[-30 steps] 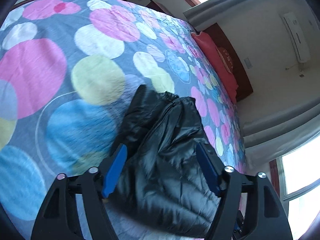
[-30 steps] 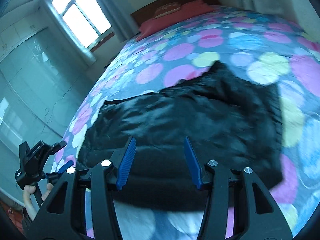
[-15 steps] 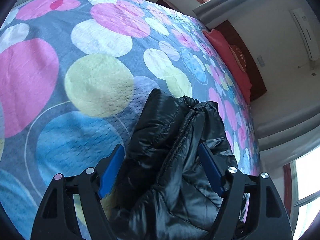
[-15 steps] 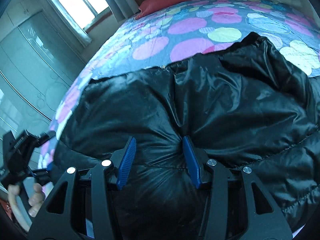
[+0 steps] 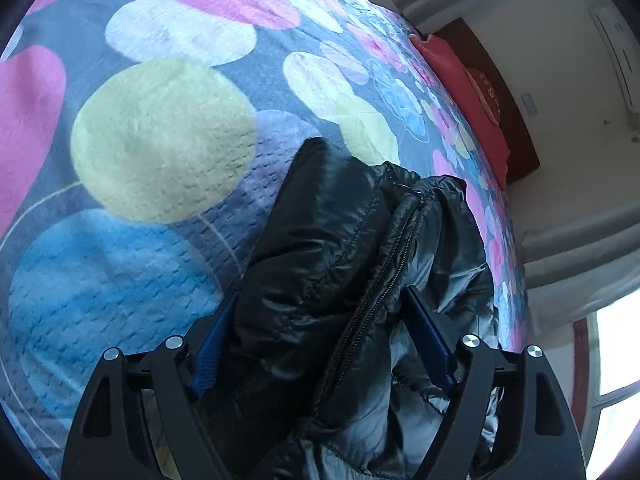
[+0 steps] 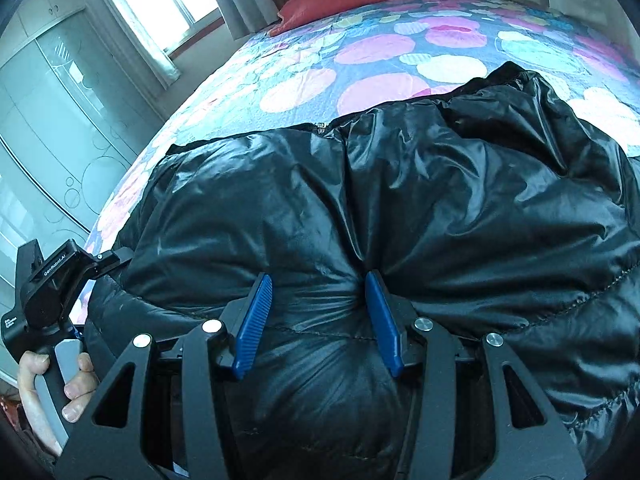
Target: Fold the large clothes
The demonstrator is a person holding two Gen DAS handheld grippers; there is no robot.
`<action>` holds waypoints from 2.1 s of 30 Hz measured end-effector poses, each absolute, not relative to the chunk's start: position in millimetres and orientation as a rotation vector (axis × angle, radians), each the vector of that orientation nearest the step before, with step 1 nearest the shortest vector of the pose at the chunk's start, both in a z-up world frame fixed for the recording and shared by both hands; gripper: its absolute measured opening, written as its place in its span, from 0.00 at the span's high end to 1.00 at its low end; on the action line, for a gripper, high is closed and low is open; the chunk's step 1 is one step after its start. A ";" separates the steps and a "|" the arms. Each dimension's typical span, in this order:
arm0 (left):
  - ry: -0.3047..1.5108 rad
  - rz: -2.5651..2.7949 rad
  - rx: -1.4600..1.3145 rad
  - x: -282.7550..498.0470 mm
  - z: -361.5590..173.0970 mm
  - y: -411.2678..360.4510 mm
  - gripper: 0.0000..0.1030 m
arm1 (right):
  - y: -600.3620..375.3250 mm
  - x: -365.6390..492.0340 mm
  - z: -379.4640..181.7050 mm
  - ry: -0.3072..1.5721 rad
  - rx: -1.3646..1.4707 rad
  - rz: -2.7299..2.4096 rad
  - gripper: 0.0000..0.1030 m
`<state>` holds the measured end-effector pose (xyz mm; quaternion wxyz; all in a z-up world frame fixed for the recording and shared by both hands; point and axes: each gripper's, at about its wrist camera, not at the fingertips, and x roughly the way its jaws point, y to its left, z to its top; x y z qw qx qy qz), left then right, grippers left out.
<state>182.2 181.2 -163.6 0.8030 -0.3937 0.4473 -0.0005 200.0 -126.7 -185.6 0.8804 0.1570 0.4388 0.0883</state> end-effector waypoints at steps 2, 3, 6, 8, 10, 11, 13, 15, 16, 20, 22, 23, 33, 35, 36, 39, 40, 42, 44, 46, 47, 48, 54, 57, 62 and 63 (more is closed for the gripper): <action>0.954 -0.012 -0.802 183.6 -161.9 176.1 0.31 | -124.7 200.1 -186.2 0.912 0.323 0.179 0.53; 0.949 -0.019 -0.801 183.6 -161.8 175.3 0.35 | -124.4 200.3 -186.6 0.912 0.320 0.177 0.53; 0.936 -0.027 -0.818 180.7 -160.4 175.6 0.45 | -120.0 200.9 -187.3 0.910 0.300 0.164 0.53; 0.920 -0.028 -0.812 178.0 -154.4 173.7 0.55 | -115.3 199.4 -187.1 0.910 0.285 0.156 0.53; 0.894 -0.030 -0.786 173.9 -142.9 169.1 0.59 | -114.3 200.1 -187.8 0.908 0.275 0.152 0.53; 0.883 -0.033 -0.778 171.7 -137.2 166.7 0.62 | -114.0 200.7 -188.2 0.908 0.271 0.151 0.53; 0.858 -0.040 -0.777 170.0 -128.2 163.8 0.64 | -112.6 201.1 -189.2 0.907 0.259 0.147 0.53; 0.827 -0.053 -0.761 165.9 -114.6 156.9 0.66 | -110.7 201.2 -190.3 0.904 0.244 0.142 0.53; 0.818 -0.058 -0.752 165.4 -110.2 153.7 0.66 | -110.4 201.6 -191.0 0.903 0.242 0.141 0.53; 0.776 -0.089 -0.703 160.2 -87.2 136.1 0.66 | -111.3 200.9 -192.1 0.897 0.248 0.143 0.53; 0.758 -0.103 -0.663 158.1 -75.6 125.9 0.66 | -111.5 200.3 -191.8 0.894 0.253 0.145 0.53; 0.751 -0.107 -0.650 157.6 -71.1 121.4 0.66 | -112.5 199.5 -190.8 0.890 0.259 0.149 0.53; 0.702 -0.160 -0.523 145.0 -31.2 60.6 0.66 | -180.6 167.0 -154.8 0.803 0.420 0.166 0.47; 0.695 -0.177 -0.501 142.3 -25.5 46.1 0.66 | -208.7 156.2 -149.2 0.782 0.464 0.141 0.47; 0.691 -0.192 -0.479 141.5 -20.8 32.0 0.66 | -222.7 151.1 -147.8 0.775 0.478 0.127 0.47; 0.688 -0.227 -0.433 142.6 -14.1 -0.8 0.66 | -257.9 136.6 -145.7 0.754 0.520 0.090 0.47; 0.689 -0.238 -0.418 142.6 -12.7 -12.1 0.66 | -268.6 131.9 -145.6 0.748 0.533 0.076 0.47; 0.693 -0.261 -0.375 143.0 -12.2 -39.0 0.66 | -288.3 123.6 -145.7 0.736 0.547 0.046 0.47; 0.706 -0.286 -0.331 143.3 -16.1 -68.7 0.66 | -305.2 117.2 -146.5 0.728 0.560 0.024 0.47; 0.725 -0.306 -0.293 144.7 -24.4 -92.2 0.66 | -320.4 110.9 -147.3 0.723 0.580 0.004 0.47; 0.740 -0.313 -0.267 145.6 -30.7 -105.6 0.66 | -327.9 108.0 -148.4 0.722 0.589 -0.006 0.47; 0.753 -0.319 -0.248 145.5 -37.6 -115.8 0.66 | -332.6 106.0 -149.9 0.722 0.594 -0.014 0.47; 0.773 -0.332 -0.126 140.0 -74.8 -160.0 0.66 | -369.7 93.2 -164.6 0.737 0.644 -0.067 0.47; 0.751 -0.325 -0.070 132.4 -78.0 -171.5 0.65 | -378.2 88.2 -169.5 0.740 0.659 -0.080 0.47; 0.761 -0.327 -0.054 124.8 -67.2 -175.9 0.52 | -387.7 83.6 -168.1 0.733 0.679 -0.081 0.47; 0.763 -0.338 -0.065 124.4 -64.2 -177.5 0.46 | -386.9 82.7 -166.1 0.729 0.679 -0.076 0.47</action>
